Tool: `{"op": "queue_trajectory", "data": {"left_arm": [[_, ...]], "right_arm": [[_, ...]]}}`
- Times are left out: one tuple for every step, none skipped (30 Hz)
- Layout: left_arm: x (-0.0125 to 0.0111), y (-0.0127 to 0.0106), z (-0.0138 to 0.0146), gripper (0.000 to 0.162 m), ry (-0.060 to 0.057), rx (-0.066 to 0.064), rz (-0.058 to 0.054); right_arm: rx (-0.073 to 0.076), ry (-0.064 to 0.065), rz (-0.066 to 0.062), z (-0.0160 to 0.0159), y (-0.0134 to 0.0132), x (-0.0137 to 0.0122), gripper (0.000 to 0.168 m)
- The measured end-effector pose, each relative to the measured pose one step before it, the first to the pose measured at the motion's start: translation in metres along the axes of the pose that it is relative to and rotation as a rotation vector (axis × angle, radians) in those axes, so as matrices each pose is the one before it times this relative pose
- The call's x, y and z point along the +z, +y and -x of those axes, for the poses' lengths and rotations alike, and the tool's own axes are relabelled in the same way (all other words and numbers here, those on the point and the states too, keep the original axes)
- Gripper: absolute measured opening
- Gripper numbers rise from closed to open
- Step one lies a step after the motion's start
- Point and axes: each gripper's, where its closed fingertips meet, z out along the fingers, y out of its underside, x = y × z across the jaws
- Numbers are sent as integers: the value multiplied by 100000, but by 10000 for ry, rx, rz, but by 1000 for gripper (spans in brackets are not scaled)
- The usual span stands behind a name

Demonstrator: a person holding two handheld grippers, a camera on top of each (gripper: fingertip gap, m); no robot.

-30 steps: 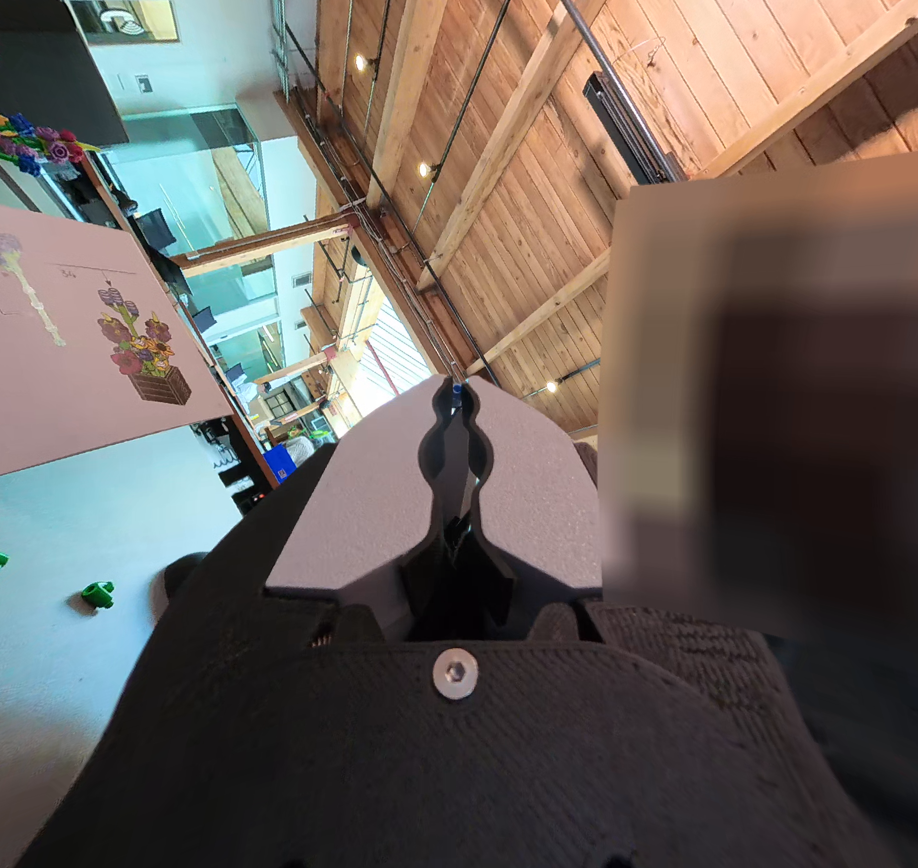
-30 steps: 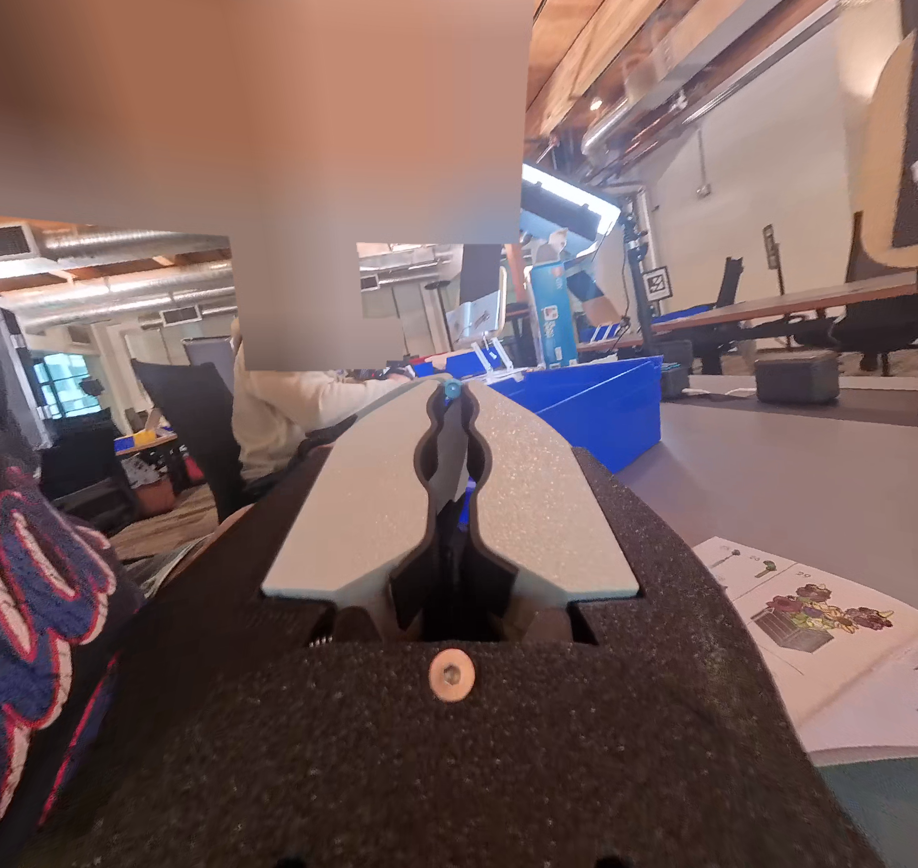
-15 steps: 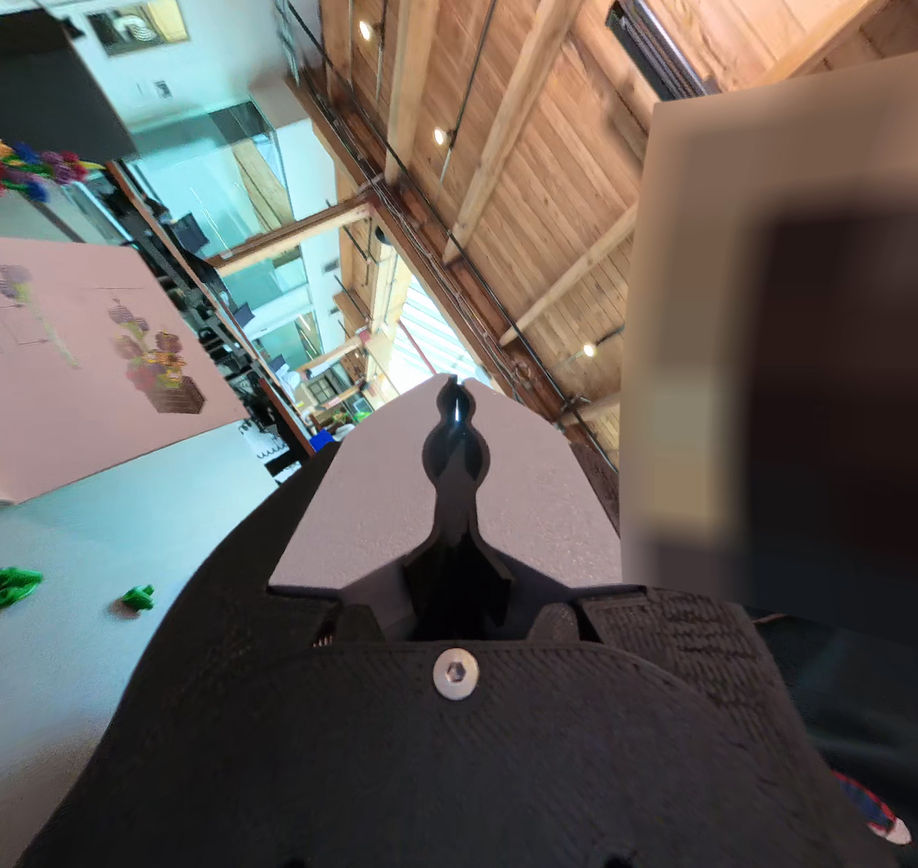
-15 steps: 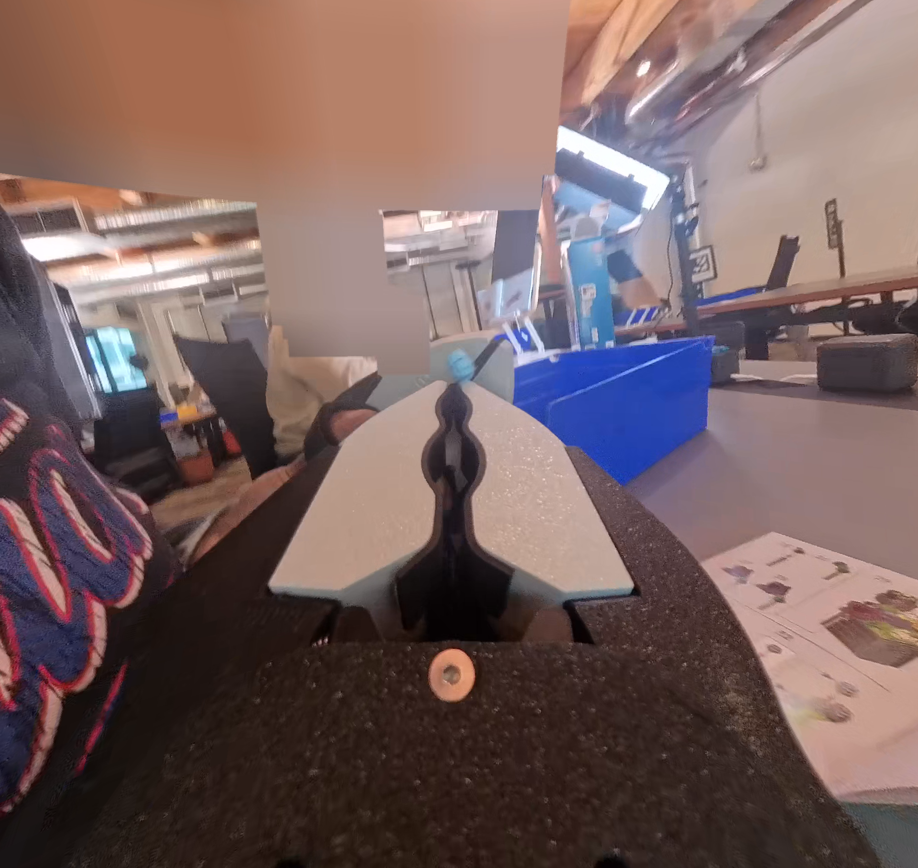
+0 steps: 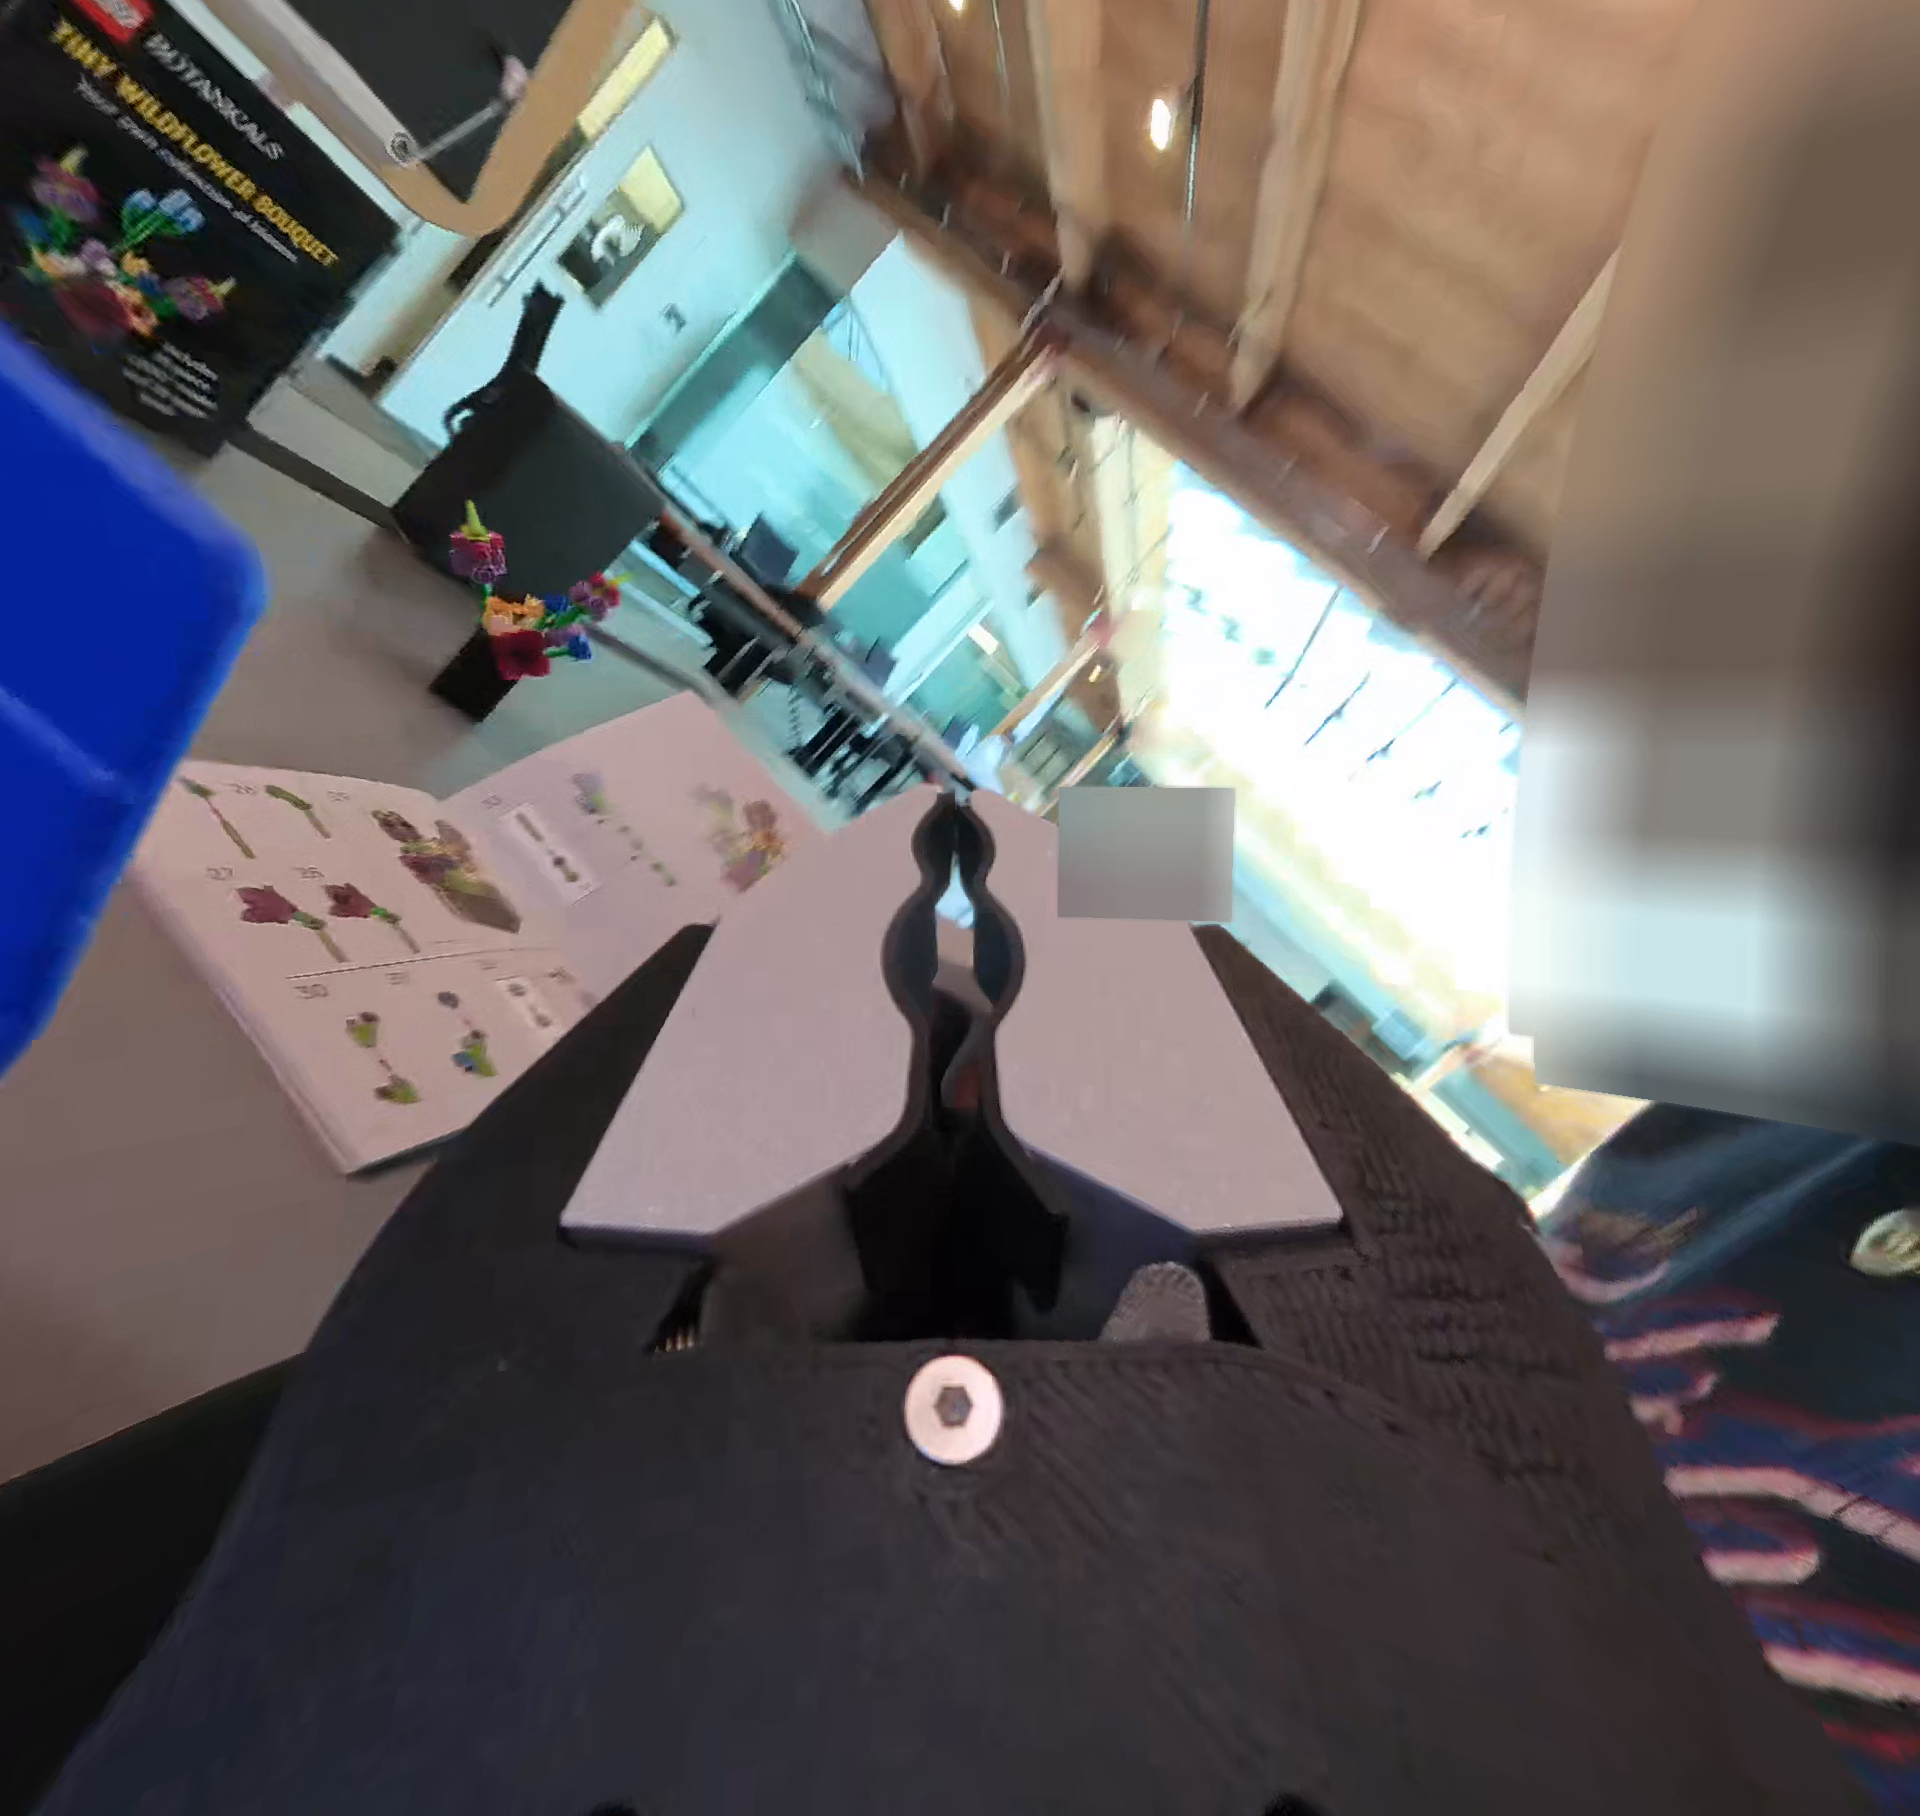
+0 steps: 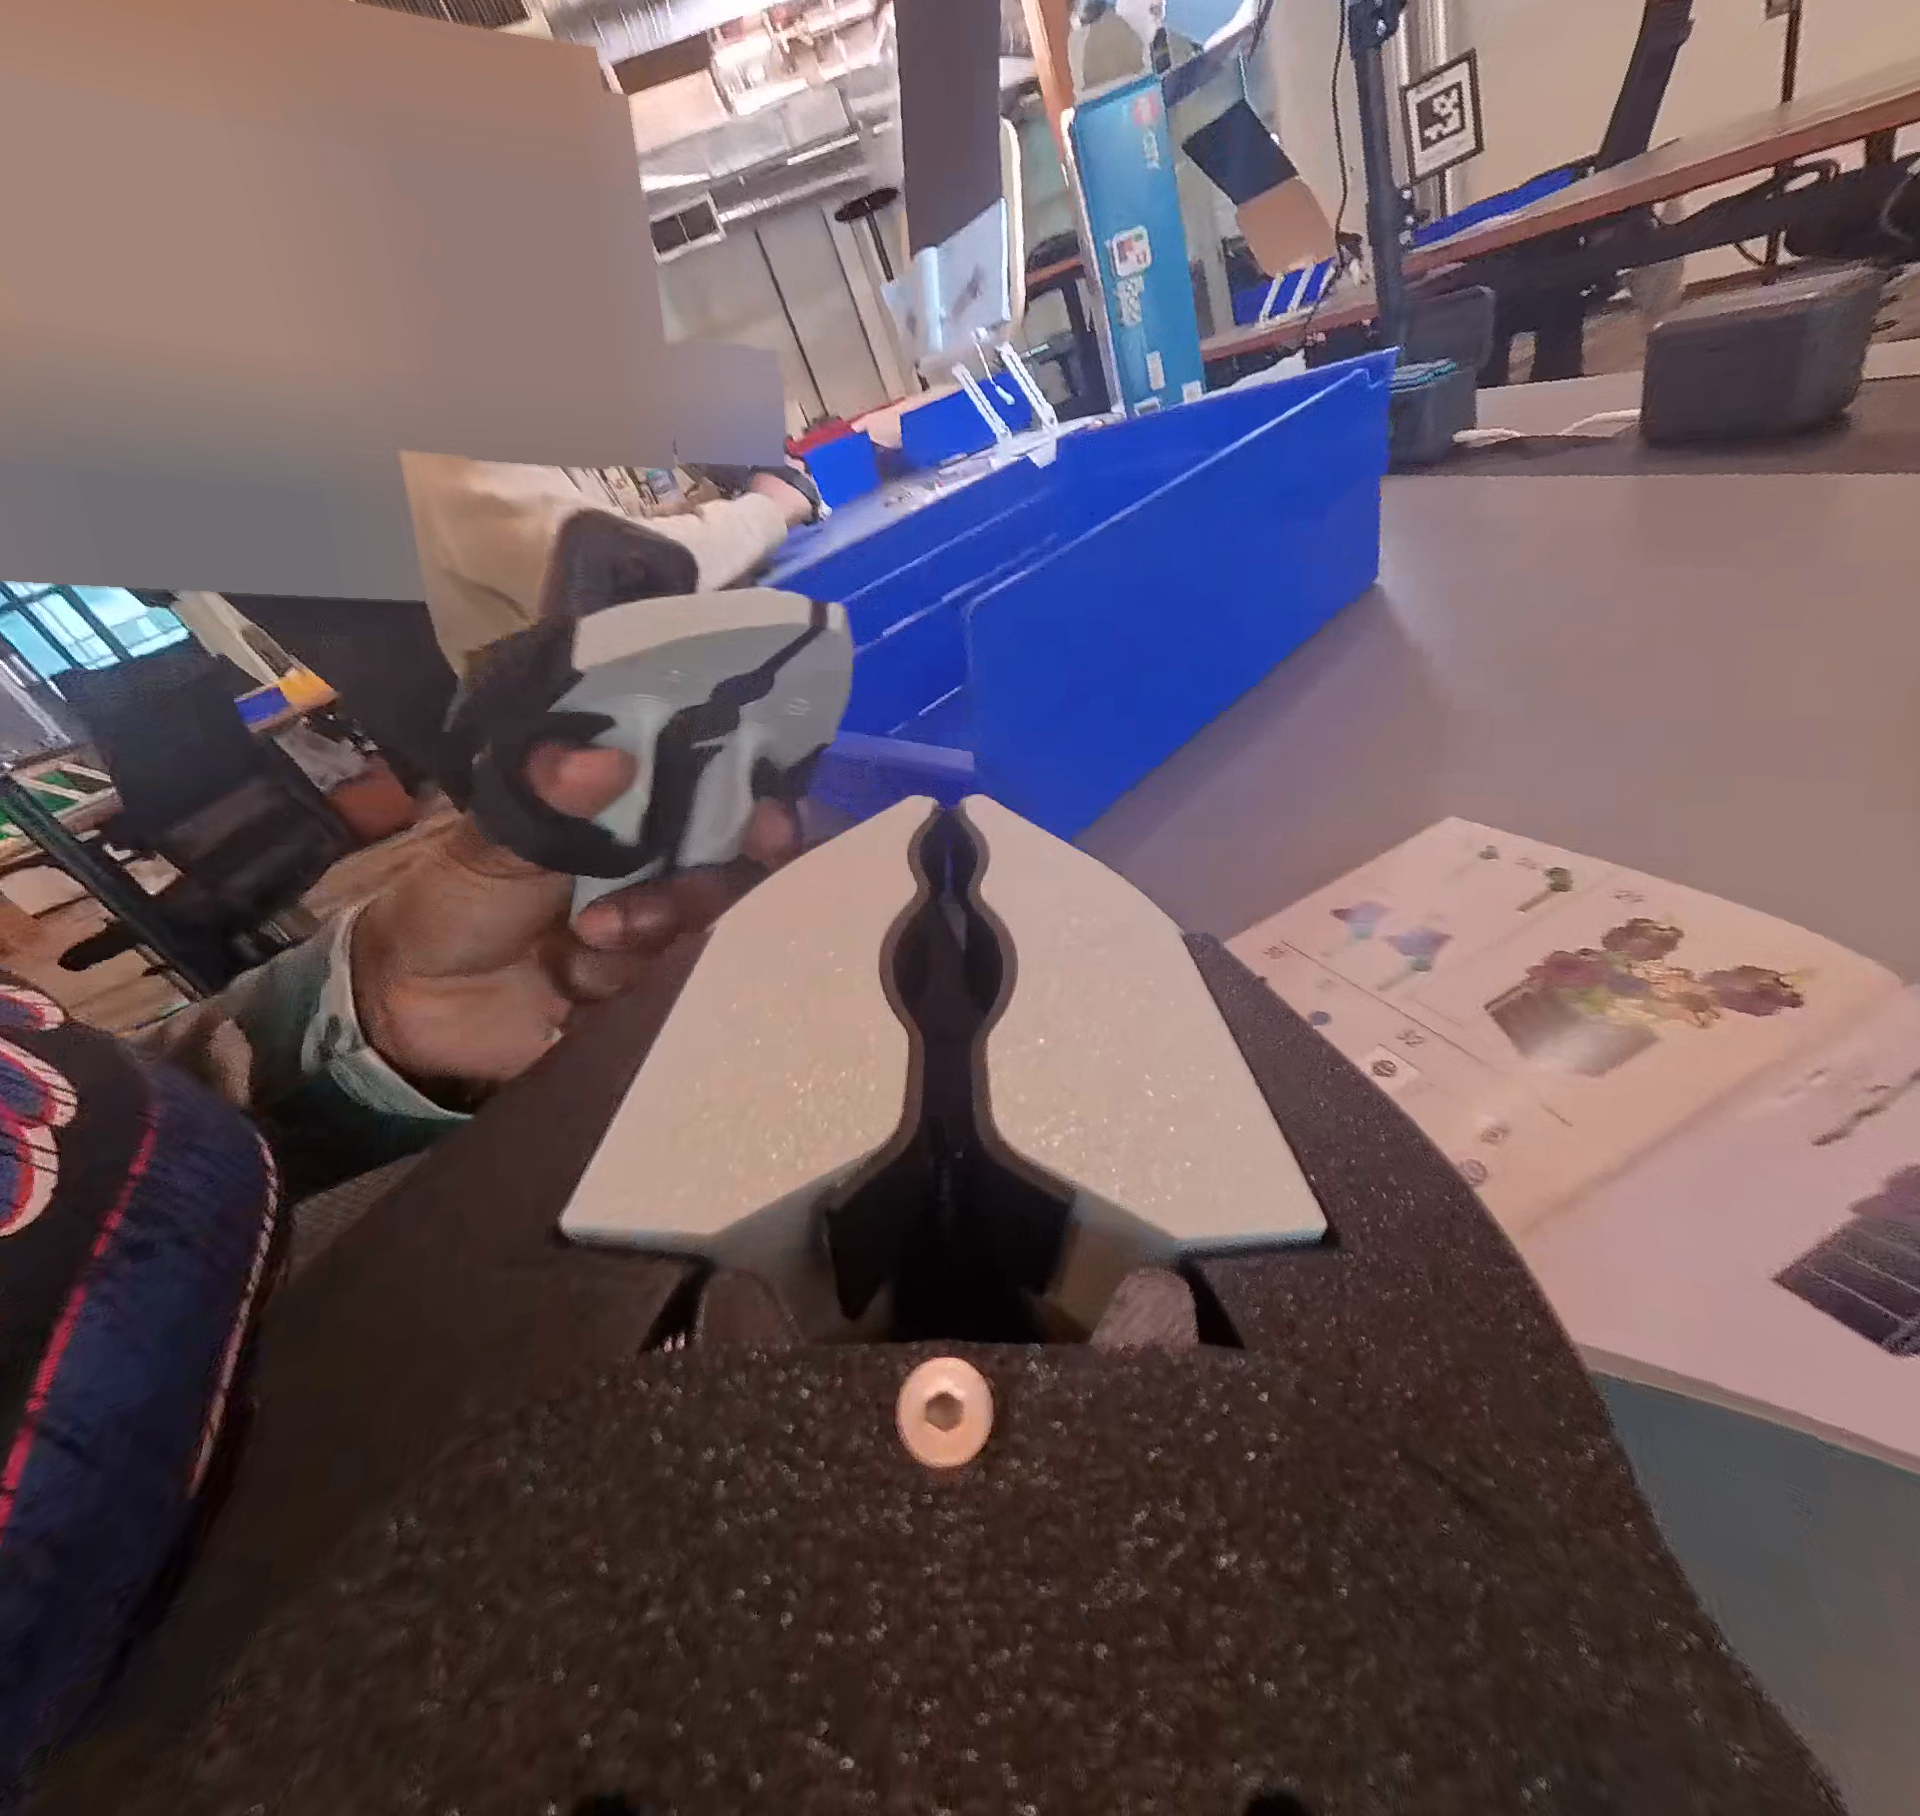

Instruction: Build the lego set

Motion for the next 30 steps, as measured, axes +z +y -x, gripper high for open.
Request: {"op": "queue_trajectory", "data": {"left_arm": [[-29, 326, -223, 1, 9, 269, 213], [2, 321, -243, 2, 54, 154, 176], [33, 295, -205, 3, 54, 99, 141], [25, 229, -162, 5, 43, 82, 84], [11, 137, -110, 6, 27, 83, 32], [4, 64, -77, 6, 9, 104, 13], [6, 51, -52, 6, -12, 104, 21], [27, 89, -51, 6, -11, 109, 59], [33, 171, -22, 7, -18, 101, 116], [35, 213, -27, 7, -3, 96, 136], [52, 189, -83, 8, 44, 77, 102], [38, 149, -90, 8, 64, 49, 67], [30, 97, -62, 8, 47, 27, 46], [15, 44, -44, 9, 53, -8, 24], [-5, -5, 16, 9, 36, -50, 4], [-28, -48, 66, 9, 8, -93, -30], [-50, -85, 70, 10, 6, -89, -66], [-80, -126, 61, 10, -4, -59, -90], [-77, -110, 60, 10, -17, -36, -88], [-38, -68, 33, 10, -9, -22, -58], [-8, 3, 36, 11, -4, -14, -9], [22, 44, 0, 11, 1, 7, 29], [41, 64, -29, 11, 13, 27, 49], [47, 98, -33, 11, 17, 34, 67], [49, 110, -66, 12, 28, 48, 77], [45, 108, -78, 12, 26, 60, 74], [40, 93, -82, 12, 23, 66, 60], [17, 67, -51, 12, 9, 62, 39], [9, 39, -23, 12, 1, 39, 15], [-7, -14, -6, 12, 9, 0, -13]], "right_arm": [[27, 30, 57, -35, 89, -52, 0], [31, -1, 27, 125, 136, -26, 0], [-21, -10, 72, 289, 168, -25, 0], [-93, 22, 137, 401, 241, -60, 2], [-73, 16, 174, 512, 250, -132, 2], [20, -42, 193, 640, 149, -260, 5], [104, -145, 198, 819, -68, -434, 8], [64, -211, 212, 846, -268, -661, 13], [-90, -130, 240, 618, -468, -954, 15], [-289, 83, 270, 109, -577, -1227, 20], [-459, 309, 359, -536, -519, -1481, 26], [-487, 527, 489, -1256, -284, -1688, 34], [-411, 595, 598, -1779, 45, -1785, 41], [-285, 581, 545, -2124, 304, -1776, 47], [-25, 635, 393, -2410, 462, -1678, 50], [113, 435, 265, -2222, 497, -1422, 53], [137, 274, 137, -1989, 504, -1119, 53], [123, 278, 116, -1965, 624, -823, 52], [8, 268, 246, -1883, 821, -521, 51], [-135, 231, 370, -1799, 1028, -240, 50], [-161, 187, 425, -1774, 1110, 10, 50], [-64, 131, 388, -1769, 1018, 194, 50], [-12, -6, 219, -1646, 730, 331, 49], [88, -110, 10, -1534, 367, 416, 46], [112, -54, -12, -1584, 194, 424, 43], [-45, -24, 140, -1530, 262, 410, 42], [-173, 83, 339, -1605, 474, 378, 41], [-232, 170, 427, -1678, 590, 351, 41], [-155, 270, 344, -1760, 516, 305, 41], [0, 320, 248, -1807, 452, 284, 40]]}}
